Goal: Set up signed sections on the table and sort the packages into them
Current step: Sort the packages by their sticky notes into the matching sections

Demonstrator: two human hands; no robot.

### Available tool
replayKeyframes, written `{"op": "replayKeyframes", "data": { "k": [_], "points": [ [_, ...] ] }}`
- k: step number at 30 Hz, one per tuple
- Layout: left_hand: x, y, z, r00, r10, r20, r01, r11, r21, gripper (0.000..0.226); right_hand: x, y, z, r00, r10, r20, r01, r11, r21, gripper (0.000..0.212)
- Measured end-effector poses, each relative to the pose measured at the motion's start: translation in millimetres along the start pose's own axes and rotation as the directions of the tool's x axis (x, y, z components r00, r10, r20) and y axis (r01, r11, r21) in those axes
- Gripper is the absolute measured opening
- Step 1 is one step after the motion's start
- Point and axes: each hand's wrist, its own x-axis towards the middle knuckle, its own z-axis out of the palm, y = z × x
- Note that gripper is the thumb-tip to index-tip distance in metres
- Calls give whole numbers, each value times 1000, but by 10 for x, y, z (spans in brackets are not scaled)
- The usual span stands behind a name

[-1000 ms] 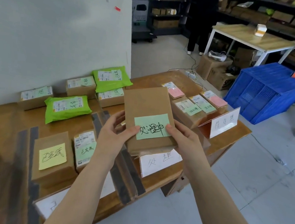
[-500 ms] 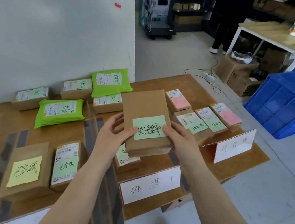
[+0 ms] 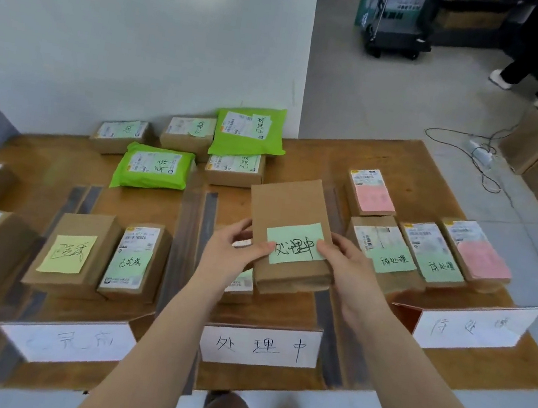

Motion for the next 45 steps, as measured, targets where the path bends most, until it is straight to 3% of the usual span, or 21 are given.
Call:
{"op": "replayKeyframes", "data": {
  "k": [8,13,24,29,33,39,45],
  "points": [
    [239,-218,23,993,-121,10,121,992,34,50,274,186,60,993,100,59,-91,985,-145,45],
    [408,-390,31,990,-139,-38,143,977,157,49,472,354,83,984,171,45,-157,962,-225,51],
    [578,-726,77,980,-190,-67,201,906,372,46,752,625,182,954,292,68,-241,883,-404,38],
    [591,-761,80,987,-145,-69,160,887,434,40,754,579,200,976,204,75,-141,856,-498,41],
    [704,-566,-6,996,-18,-91,62,860,507,47,776,352,282,992,20,121,50,836,-546,51],
    [1255,-26,-307,982,182,-40,-101,703,704,58,1195,-268,506,964,-167,208,260,758,-598,58],
    [2029,297,-597,960,278,-41,-124,549,827,57,1904,-686,851,950,-204,235,311,662,-682,57]
  ]
}}
